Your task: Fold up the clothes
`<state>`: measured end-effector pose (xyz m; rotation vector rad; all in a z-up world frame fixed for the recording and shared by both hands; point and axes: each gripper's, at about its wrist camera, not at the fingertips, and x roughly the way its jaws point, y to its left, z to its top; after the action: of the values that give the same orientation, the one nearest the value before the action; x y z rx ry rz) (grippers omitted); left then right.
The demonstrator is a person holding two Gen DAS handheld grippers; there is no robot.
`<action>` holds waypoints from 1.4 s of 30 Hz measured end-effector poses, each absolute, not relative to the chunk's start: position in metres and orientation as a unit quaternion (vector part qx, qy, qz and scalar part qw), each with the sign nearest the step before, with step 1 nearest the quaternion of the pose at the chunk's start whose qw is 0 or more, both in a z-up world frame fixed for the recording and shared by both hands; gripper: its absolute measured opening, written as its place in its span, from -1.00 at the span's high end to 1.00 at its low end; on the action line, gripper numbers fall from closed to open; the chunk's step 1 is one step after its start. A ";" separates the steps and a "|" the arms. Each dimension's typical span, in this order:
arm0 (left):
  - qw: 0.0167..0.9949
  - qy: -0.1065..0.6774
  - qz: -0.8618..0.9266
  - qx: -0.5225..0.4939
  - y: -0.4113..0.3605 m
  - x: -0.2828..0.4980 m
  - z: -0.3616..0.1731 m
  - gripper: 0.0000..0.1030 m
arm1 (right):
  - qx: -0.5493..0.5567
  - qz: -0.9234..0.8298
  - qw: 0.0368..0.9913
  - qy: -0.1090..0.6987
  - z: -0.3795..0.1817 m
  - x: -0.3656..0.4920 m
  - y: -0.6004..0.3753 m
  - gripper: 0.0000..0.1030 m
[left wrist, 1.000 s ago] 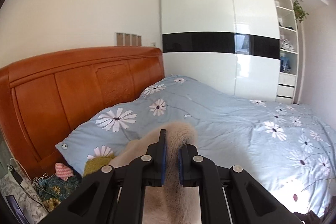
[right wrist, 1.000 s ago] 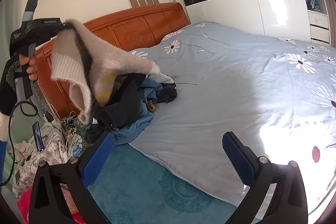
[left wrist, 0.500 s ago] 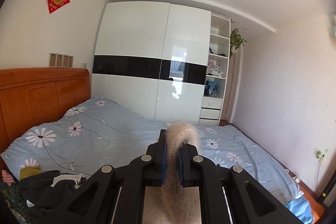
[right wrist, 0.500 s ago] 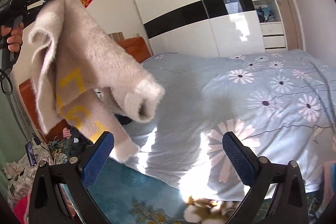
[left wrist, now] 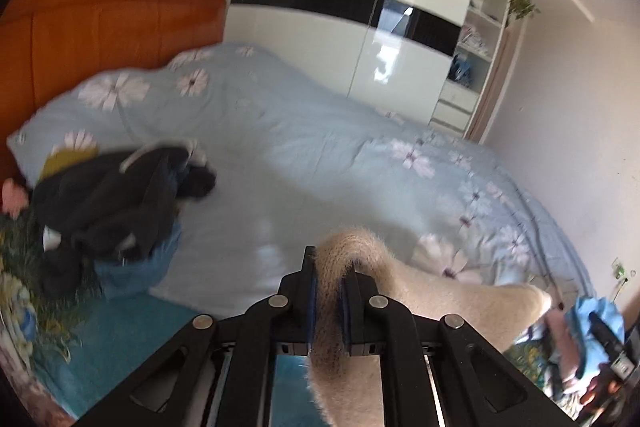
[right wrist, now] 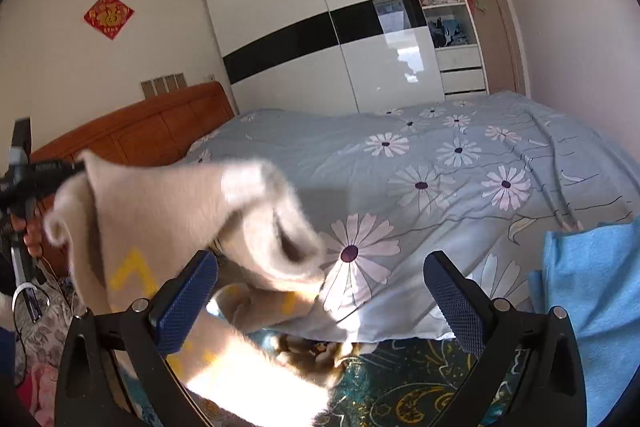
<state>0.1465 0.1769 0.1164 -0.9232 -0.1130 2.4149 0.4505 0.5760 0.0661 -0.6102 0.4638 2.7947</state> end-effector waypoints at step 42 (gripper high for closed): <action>0.300 0.032 0.887 -0.350 0.127 0.284 -0.004 0.07 | -0.299 0.874 -0.077 0.375 0.006 0.331 0.567 0.75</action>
<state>0.2837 0.1270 -0.0042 -0.9299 0.0858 2.3546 0.3307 0.5671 0.0058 -0.9892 1.2406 2.8883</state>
